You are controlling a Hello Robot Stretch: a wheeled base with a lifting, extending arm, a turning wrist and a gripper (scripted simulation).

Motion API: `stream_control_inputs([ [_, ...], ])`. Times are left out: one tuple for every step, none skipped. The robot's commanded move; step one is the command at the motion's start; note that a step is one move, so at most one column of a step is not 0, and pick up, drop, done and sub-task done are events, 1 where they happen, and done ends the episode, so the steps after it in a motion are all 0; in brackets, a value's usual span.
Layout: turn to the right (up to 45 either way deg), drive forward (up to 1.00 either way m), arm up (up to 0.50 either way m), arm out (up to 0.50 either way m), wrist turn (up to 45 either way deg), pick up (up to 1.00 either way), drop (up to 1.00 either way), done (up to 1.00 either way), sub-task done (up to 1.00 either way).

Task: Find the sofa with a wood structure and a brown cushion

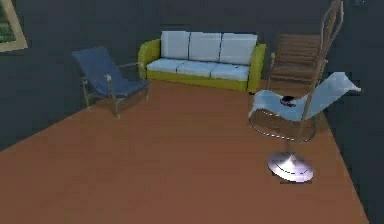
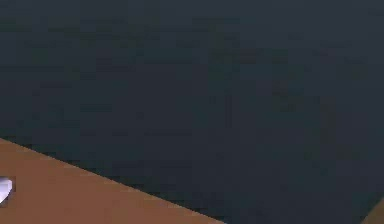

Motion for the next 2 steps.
stream_control_inputs([
  [0.0, 1.0, 0.0, 0.0, 0.0, 0.0, 0.0, 0.0, 0.0],
  [6.0, 0.0, 0.0, 0.0, 0.0, 0.0, 0.0, 0.0, 0.0],
])
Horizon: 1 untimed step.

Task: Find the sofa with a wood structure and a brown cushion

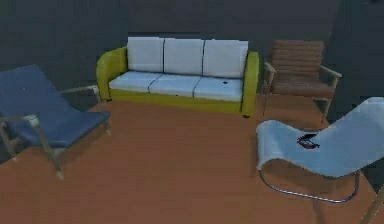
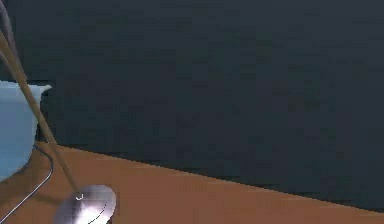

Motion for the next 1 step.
stream_control_inputs([
  [0.0, 0.5, 0.0, 0.0, 0.0, 0.0, 0.0, 0.0, 0.0],
])
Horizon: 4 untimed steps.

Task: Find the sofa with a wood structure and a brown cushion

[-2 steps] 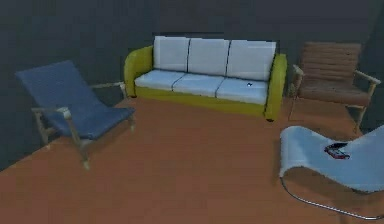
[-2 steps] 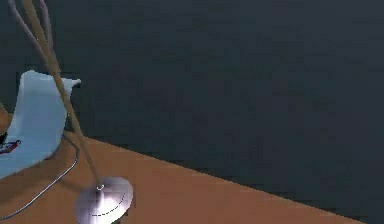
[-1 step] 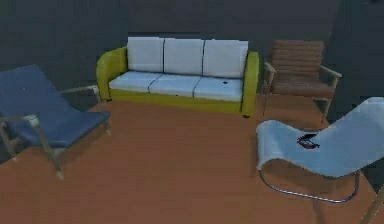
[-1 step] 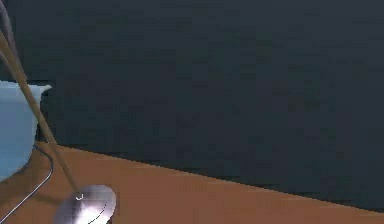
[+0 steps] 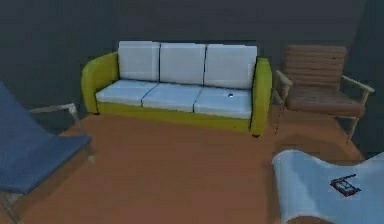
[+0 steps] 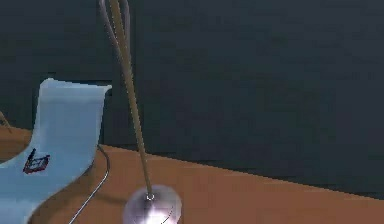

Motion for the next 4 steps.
stream_control_inputs([
  [3.0, 0.0, 0.0, 0.0, 0.0, 0.0, 0.0, 0.0, 0.0],
  [0.0, 1.0, 0.0, 0.0, 0.0, 0.0, 0.0, 0.0, 0.0],
  [0.0, 0.65, 0.0, 0.0, 0.0, 0.0, 0.0, 0.0, 0.0],
  [45.0, 0.0, 0.0, 0.0, 0.0, 0.0, 0.0, 0.0, 0.0],
])
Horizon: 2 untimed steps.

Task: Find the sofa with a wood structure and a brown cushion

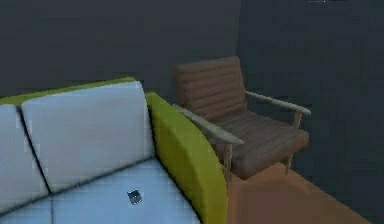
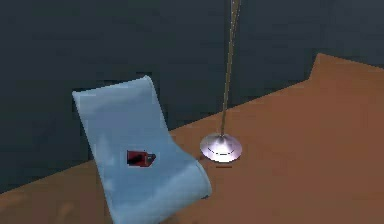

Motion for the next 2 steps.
stream_control_inputs([
  [12.0, 0.0, 0.0, 0.0, 0.0, 0.0, 0.0, 0.0, 0.0],
  [0.0, 0.0, 0.0, 0.0, 0.0, 0.0, 0.0, 1.0, 0.0],
])
